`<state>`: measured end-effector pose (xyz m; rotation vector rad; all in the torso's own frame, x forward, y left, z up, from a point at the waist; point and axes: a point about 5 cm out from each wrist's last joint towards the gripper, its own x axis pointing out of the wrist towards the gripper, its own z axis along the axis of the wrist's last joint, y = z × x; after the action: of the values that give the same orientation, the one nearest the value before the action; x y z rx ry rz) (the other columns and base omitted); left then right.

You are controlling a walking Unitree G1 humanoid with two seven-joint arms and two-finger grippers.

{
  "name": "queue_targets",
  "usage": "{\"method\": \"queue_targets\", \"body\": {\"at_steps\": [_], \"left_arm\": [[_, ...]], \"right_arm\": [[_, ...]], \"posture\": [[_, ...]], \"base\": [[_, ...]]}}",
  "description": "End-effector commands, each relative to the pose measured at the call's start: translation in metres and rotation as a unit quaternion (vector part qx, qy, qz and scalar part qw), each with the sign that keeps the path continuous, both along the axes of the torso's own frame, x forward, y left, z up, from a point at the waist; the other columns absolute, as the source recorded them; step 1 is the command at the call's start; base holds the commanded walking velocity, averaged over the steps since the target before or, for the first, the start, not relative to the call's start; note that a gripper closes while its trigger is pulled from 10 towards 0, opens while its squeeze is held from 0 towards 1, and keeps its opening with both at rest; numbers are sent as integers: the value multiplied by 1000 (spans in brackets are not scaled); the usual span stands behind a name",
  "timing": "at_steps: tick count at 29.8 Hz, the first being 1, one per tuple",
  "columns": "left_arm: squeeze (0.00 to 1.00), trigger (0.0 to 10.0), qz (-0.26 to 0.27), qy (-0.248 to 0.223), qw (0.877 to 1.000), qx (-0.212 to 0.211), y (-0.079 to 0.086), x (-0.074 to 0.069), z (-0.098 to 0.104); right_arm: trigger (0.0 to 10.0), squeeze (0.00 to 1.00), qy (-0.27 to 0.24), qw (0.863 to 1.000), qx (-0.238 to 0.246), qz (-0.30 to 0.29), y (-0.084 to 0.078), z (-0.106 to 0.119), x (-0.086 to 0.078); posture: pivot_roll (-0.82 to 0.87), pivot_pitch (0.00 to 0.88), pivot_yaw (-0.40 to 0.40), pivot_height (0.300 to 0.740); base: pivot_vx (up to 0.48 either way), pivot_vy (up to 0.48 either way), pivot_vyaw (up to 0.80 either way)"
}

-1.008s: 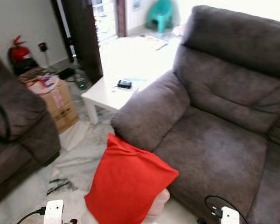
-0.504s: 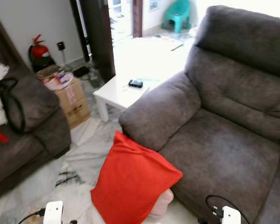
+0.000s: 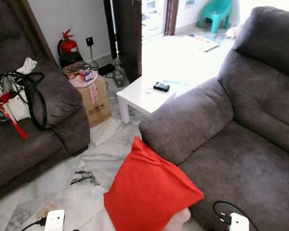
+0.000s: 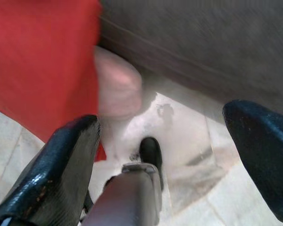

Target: Move the pillow to the sofa from floor

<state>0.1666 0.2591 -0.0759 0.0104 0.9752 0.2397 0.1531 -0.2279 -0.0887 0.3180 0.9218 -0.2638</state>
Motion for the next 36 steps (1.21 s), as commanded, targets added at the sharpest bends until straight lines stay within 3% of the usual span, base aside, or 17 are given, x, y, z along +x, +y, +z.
{"method": "queue_targets", "body": {"at_steps": [1,10,17,25,27,30,31,33,34,35,36], "left_arm": [[0,10000,5,7,1000,0,1,-6,-2],[0,10000,-1,9,1000,4,0,-5,-2],[0,10000,-10,10,1000,16,2,-6,-2],[0,10000,0,-58,995,79,7,14,11],[0,10000,11,-121,984,127,16,34,29],[0,10000,-12,-234,956,176,26,67,66],[0,10000,-30,-282,941,186,23,79,81],[0,10000,-53,-327,923,193,17,90,95],[0,10000,-53,-327,923,193,17,90,95],[0,10000,-69,-359,910,196,11,97,106],[0,10000,-69,-359,910,196,11,97,106]], "right_arm": [[10000,0,8,1000,3,-6,0,-2,-6],[10000,0,9,1000,2,-4,-1,-2,-6],[10000,0,-6,1000,-2,4,2,0,1],[10000,0,-51,998,-18,15,-3,10,16],[10000,0,-92,995,-24,16,-2,18,31],[10000,0,-181,983,-32,18,-10,39,57],[10000,0,-223,974,-39,23,-13,51,68],[10000,0,-262,963,-47,27,-14,62,79],[10000,0,-262,963,-47,27,-14,62,79],[10000,0,-288,955,-56,31,-14,71,86],[10000,0,-288,955,-56,31,-14,71,86]], "posture": [[71,56,-11,740],[70,56,-11,740],[72,59,-12,740],[75,63,-9,740],[78,66,-3,740],[79,67,-2,740],[80,67,-1,740],[81,64,-1,740],[81,64,-1,740],[82,63,-1,740],[82,63,-1,740]], "base": [[300,0,0],[288,0,0],[0,0,0],[0,0,0],[0,0,0],[0,0,0],[0,0,0],[0,0,0],[0,0,0],[0,0,0],[0,0,0]]}}
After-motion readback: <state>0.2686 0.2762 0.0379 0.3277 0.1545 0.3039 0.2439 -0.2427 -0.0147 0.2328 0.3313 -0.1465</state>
